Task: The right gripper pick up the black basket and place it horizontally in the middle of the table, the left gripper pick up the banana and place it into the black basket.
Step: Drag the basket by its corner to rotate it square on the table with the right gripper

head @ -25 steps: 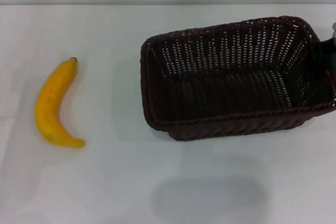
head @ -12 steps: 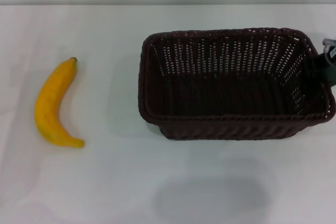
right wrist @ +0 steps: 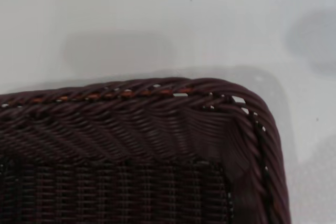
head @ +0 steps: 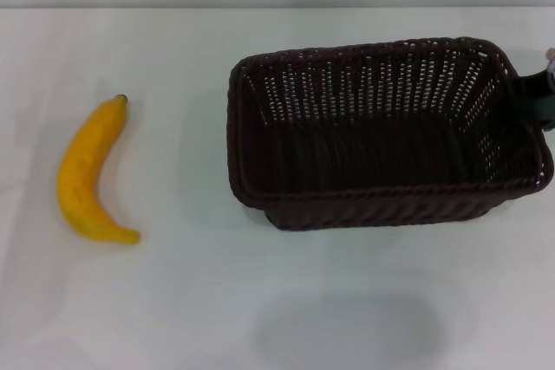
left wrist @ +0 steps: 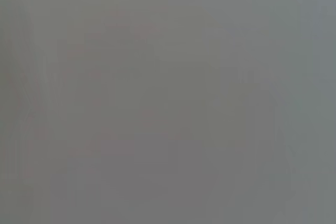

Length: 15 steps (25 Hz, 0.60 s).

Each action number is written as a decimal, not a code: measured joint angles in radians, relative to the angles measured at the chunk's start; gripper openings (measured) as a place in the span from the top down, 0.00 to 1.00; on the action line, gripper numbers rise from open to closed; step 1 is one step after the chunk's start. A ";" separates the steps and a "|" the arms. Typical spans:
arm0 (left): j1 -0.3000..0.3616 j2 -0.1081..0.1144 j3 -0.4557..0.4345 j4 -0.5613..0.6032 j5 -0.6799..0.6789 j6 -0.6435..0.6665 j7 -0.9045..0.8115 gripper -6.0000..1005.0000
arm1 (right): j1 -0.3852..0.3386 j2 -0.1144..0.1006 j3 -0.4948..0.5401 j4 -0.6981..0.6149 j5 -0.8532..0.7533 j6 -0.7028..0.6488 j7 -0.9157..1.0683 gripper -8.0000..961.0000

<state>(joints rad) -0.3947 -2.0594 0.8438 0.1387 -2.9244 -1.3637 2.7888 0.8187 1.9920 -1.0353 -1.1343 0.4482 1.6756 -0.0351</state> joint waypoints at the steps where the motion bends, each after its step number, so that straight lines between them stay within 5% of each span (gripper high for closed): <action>1: 0.002 -0.001 0.000 0.000 0.000 0.000 0.000 0.14 | -0.003 -0.004 0.000 -0.003 0.002 0.001 -0.002 0.77; 7: 0.010 -0.010 0.000 0.001 -0.002 -0.010 0.000 0.14 | -0.004 -0.032 -0.024 -0.006 -0.005 0.025 -0.013 0.73; 9: 0.012 -0.012 0.000 0.001 -0.002 -0.012 0.000 0.14 | -0.006 -0.045 -0.027 -0.018 -0.007 0.033 -0.013 0.59; 15: 0.017 -0.014 0.001 -0.001 -0.001 -0.005 -0.006 0.14 | -0.054 -0.087 -0.020 -0.148 0.066 0.046 -0.036 0.59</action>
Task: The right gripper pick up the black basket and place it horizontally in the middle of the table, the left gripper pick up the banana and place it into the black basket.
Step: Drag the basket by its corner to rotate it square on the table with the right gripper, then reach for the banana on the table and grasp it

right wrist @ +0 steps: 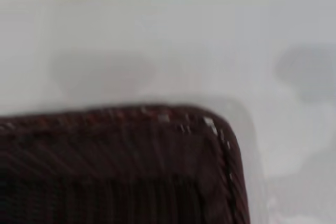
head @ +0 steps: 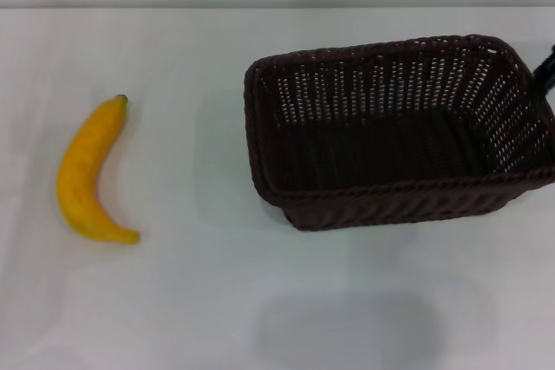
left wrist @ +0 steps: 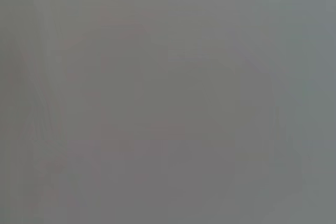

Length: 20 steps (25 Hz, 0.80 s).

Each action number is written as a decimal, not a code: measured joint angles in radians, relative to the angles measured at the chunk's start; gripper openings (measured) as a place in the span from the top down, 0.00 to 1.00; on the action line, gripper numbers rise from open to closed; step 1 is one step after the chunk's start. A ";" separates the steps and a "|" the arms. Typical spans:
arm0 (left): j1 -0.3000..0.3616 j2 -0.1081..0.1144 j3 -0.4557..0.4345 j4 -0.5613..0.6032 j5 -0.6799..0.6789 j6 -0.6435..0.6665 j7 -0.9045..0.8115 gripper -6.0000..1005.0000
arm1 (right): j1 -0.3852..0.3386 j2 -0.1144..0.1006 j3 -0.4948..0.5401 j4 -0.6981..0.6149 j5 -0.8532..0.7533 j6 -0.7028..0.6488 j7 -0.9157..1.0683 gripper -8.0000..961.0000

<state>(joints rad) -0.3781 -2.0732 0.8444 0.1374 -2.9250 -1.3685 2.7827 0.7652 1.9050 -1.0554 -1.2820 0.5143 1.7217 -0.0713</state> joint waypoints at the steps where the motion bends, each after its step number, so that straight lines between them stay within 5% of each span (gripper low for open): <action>1: 0.001 0.001 0.001 0.000 0.001 0.004 -0.004 0.14 | -0.015 -0.007 0.004 -0.024 0.028 -0.008 -0.015 0.59; 5: 0.012 0.005 0.005 0.016 0.037 0.024 -0.062 0.14 | -0.082 -0.010 0.079 -0.100 0.111 -0.054 -0.141 0.59; 8: 0.046 0.012 0.006 0.104 0.148 0.075 -0.204 0.14 | -0.128 0.040 0.198 -0.142 0.116 -0.121 -0.336 0.59; 12: 0.112 0.027 0.007 0.339 0.420 0.265 -0.541 0.14 | -0.196 0.097 0.316 -0.138 0.179 -0.277 -0.616 0.58; 14: 0.144 0.039 0.007 0.526 0.687 0.400 -0.844 0.14 | -0.237 0.102 0.336 -0.099 0.262 -0.366 -0.733 0.58; 15: 0.144 0.039 0.007 0.526 0.687 0.400 -0.844 0.14 | -0.258 0.102 0.338 -0.063 0.319 -0.414 -0.794 0.58; 20: 0.153 0.054 -0.002 0.761 1.149 0.468 -1.348 0.14 | -0.359 0.100 0.344 0.149 0.708 -0.634 -1.216 0.58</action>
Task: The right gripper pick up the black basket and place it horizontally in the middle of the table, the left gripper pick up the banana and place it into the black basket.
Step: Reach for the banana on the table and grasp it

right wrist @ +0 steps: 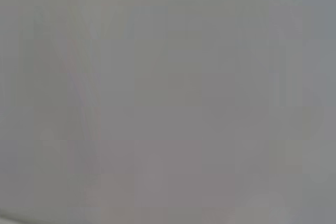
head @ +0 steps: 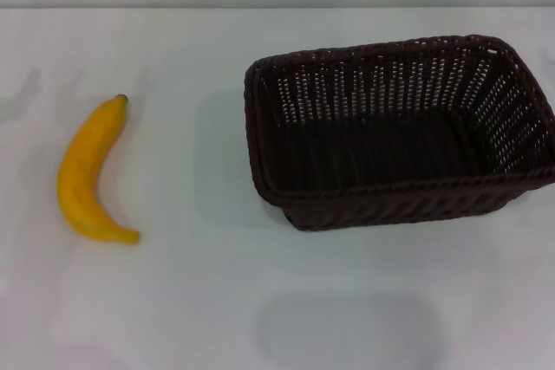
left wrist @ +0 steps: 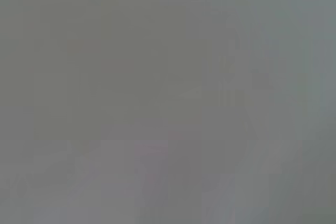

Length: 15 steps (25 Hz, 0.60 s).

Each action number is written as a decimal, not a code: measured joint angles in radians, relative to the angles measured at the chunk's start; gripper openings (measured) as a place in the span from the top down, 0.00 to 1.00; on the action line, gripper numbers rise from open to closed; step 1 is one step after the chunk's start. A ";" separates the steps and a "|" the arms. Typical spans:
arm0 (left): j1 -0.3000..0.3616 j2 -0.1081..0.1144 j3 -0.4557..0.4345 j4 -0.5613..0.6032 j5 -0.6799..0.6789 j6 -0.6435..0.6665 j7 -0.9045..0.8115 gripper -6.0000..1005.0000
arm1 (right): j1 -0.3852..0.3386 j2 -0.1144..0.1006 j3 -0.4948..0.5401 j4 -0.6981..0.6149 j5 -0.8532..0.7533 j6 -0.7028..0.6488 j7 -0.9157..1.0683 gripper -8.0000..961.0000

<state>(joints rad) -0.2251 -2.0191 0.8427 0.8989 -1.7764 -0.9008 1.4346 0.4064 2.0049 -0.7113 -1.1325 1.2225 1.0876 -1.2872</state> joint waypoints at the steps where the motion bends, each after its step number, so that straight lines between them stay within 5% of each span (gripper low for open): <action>1: -0.002 0.004 0.000 0.028 0.058 -0.002 -0.067 0.14 | -0.016 0.002 -0.001 0.052 0.083 -0.027 -0.108 0.58; 7: -0.030 0.050 -0.001 0.208 0.442 -0.092 -0.571 0.14 | -0.037 0.001 0.062 0.381 0.449 -0.063 -0.627 0.58; 13: -0.140 0.154 -0.037 0.265 0.730 -0.375 -0.942 0.14 | -0.033 0.006 0.111 0.546 0.597 -0.047 -0.927 0.58; 15: -0.200 0.174 -0.076 0.258 0.834 -0.487 -1.002 0.15 | -0.034 0.006 0.112 0.566 0.618 -0.049 -0.990 0.58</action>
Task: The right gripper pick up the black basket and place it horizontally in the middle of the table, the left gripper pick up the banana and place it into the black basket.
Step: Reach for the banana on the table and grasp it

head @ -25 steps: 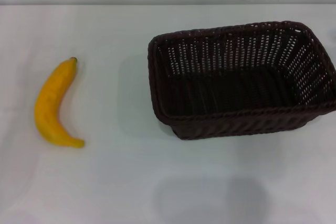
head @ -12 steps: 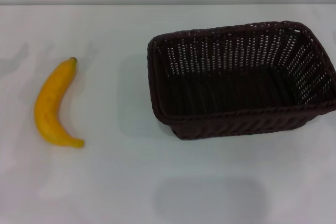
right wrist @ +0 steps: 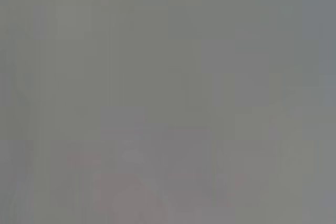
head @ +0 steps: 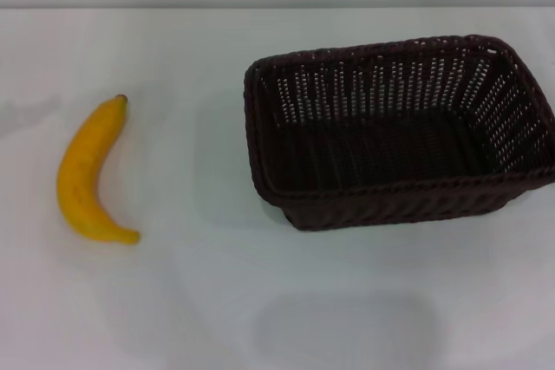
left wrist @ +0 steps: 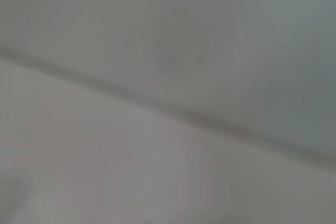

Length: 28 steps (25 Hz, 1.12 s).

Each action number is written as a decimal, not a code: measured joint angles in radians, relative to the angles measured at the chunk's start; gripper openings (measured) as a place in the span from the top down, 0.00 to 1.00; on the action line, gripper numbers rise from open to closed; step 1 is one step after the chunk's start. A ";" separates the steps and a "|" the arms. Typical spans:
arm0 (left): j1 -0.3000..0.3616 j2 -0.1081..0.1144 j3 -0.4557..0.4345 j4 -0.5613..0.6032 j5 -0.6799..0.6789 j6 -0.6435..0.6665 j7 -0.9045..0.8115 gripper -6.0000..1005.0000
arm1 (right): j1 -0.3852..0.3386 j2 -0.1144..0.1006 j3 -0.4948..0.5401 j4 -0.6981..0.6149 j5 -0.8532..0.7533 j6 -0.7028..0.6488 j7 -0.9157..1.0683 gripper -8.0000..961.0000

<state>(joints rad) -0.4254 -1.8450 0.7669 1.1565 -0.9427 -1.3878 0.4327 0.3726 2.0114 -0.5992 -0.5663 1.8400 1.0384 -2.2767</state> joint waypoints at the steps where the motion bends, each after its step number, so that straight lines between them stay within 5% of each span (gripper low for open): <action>1: -0.041 0.007 -0.019 -0.008 0.080 -0.059 -0.026 0.15 | 0.001 0.000 0.000 0.009 0.007 -0.001 -0.025 0.58; 9: -0.252 0.011 -0.033 -0.109 0.499 -0.258 -0.066 0.15 | 0.036 0.001 0.002 0.086 0.136 -0.012 -0.179 0.58; 16: -0.355 -0.027 -0.032 -0.322 0.572 -0.141 -0.021 0.15 | 0.060 0.001 0.003 0.128 0.157 -0.003 -0.222 0.58; 28: -0.420 -0.080 -0.031 -0.461 0.595 -0.041 -0.012 0.16 | 0.087 0.000 0.004 0.148 0.165 -0.017 -0.268 0.57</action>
<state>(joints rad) -0.8459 -1.9254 0.7361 0.6954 -0.3475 -1.4288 0.4206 0.4592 2.0109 -0.5955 -0.4184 2.0054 1.0209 -2.5444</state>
